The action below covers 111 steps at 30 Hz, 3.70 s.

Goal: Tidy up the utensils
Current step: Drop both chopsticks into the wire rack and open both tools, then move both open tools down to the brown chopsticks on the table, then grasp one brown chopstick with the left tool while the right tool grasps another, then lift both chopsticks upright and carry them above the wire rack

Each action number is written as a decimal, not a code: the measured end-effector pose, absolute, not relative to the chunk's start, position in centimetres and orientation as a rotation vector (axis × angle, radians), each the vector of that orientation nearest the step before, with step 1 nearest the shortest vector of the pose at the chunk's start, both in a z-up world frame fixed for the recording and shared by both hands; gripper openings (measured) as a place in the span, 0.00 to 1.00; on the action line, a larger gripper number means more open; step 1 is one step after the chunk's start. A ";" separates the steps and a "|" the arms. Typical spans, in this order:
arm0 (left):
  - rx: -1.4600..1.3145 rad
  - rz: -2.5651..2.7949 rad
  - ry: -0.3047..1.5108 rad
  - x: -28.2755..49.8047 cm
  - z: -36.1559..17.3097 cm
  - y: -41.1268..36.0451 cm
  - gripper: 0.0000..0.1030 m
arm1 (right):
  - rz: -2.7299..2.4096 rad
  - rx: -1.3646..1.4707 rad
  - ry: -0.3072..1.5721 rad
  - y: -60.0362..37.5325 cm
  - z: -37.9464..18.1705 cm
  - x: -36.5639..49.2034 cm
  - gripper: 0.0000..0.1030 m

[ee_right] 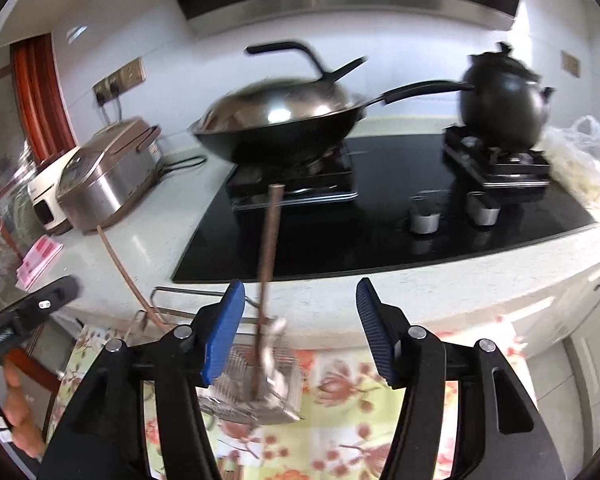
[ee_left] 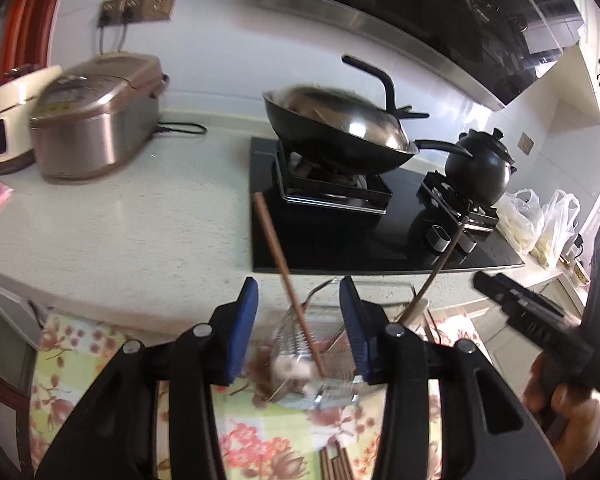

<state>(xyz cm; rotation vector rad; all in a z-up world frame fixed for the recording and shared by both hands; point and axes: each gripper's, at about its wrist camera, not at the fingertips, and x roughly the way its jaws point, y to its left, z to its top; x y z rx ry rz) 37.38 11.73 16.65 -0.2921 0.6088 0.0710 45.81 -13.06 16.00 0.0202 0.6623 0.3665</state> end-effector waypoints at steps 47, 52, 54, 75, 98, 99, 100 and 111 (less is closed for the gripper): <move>-0.074 -0.015 1.000 27.1 -3.2 1.8 0.09 | 0.399 -0.098 0.895 -16.0 -0.5 28.1 0.63; -0.114 0.027 0.997 26.0 -3.2 5.3 0.09 | 0.421 -0.120 0.928 -13.5 -1.7 28.3 0.63; -0.126 0.040 0.994 25.6 -3.2 6.3 0.09 | 0.424 -0.134 0.931 -12.6 -2.0 28.3 0.63; -0.152 0.042 0.979 24.9 -3.3 7.4 0.09 | 0.428 -0.219 0.947 -9.5 -2.9 28.1 0.32; -0.205 0.003 0.870 23.3 1.8 8.1 0.07 | 0.451 -0.089 0.843 -13.6 3.2 27.6 0.07; -0.200 0.003 0.859 23.2 2.3 8.1 0.07 | 0.451 -0.084 0.835 -13.8 3.6 27.5 0.07; -0.197 0.002 0.851 23.1 2.7 8.0 0.07 | 0.452 -0.082 0.827 -14.0 4.0 27.4 0.07; -0.199 0.005 0.748 21.3 7.3 8.0 0.06 | 0.462 -0.043 0.740 -15.7 8.6 26.3 0.07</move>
